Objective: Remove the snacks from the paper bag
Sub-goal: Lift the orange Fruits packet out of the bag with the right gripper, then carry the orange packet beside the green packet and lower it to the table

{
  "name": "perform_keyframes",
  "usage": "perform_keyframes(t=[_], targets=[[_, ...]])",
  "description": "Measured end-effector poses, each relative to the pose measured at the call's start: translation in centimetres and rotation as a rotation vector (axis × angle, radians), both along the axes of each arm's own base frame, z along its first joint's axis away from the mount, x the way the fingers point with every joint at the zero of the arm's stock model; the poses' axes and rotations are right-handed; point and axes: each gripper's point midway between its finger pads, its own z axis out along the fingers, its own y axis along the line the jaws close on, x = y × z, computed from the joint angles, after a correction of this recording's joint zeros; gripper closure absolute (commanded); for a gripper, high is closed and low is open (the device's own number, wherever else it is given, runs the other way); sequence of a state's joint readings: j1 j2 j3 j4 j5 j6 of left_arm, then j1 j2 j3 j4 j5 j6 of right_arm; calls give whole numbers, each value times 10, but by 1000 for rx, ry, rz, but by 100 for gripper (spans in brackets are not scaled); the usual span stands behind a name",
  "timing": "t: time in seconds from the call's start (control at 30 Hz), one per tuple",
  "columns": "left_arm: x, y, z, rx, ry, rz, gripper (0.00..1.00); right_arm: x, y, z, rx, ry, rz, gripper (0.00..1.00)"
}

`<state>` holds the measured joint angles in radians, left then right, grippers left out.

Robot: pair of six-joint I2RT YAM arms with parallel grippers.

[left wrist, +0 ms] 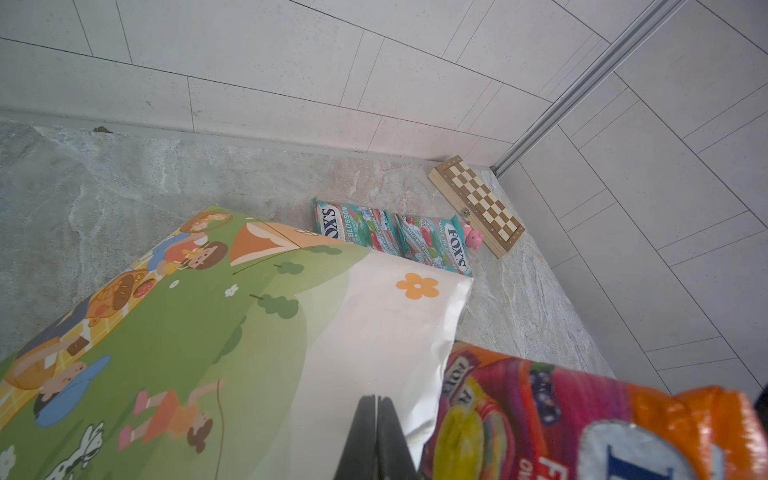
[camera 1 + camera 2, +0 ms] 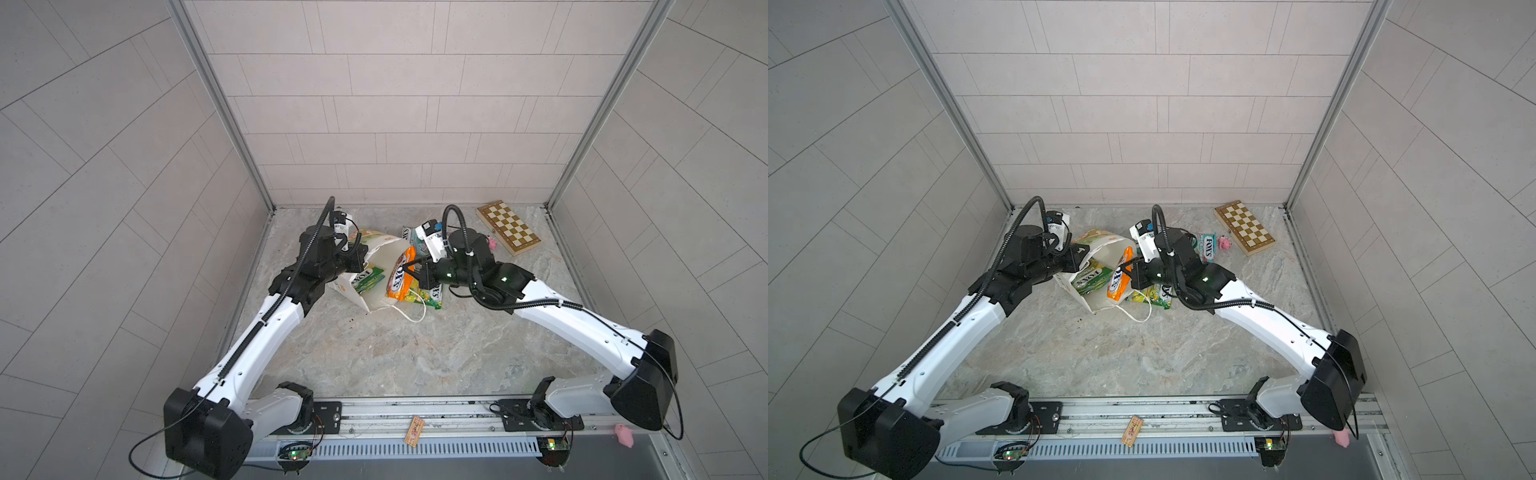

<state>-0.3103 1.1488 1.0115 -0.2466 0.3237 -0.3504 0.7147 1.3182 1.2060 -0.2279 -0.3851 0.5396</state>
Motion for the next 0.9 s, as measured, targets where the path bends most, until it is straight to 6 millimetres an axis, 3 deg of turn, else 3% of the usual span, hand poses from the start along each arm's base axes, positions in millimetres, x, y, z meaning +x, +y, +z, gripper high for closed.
perform_keyframes(t=[0.2, 0.43, 0.53, 0.67, 0.9], targets=[[0, 0, 0, 0, 0, 0, 100, 1, -46, 15, 0, -24, -70, 100], [0, 0, 0, 0, 0, 0, 100, 5, -108, 14, -35, -23, -187, 100], [0, 0, 0, 0, 0, -1, 100, 12, -140, -1, -61, 9, -255, 100], [0, 0, 0, 0, 0, -4, 100, 15, -171, -37, -129, 89, -315, 100], [0, 0, 0, 1, 0, -4, 100, 10, -191, -87, -226, 204, -316, 100]])
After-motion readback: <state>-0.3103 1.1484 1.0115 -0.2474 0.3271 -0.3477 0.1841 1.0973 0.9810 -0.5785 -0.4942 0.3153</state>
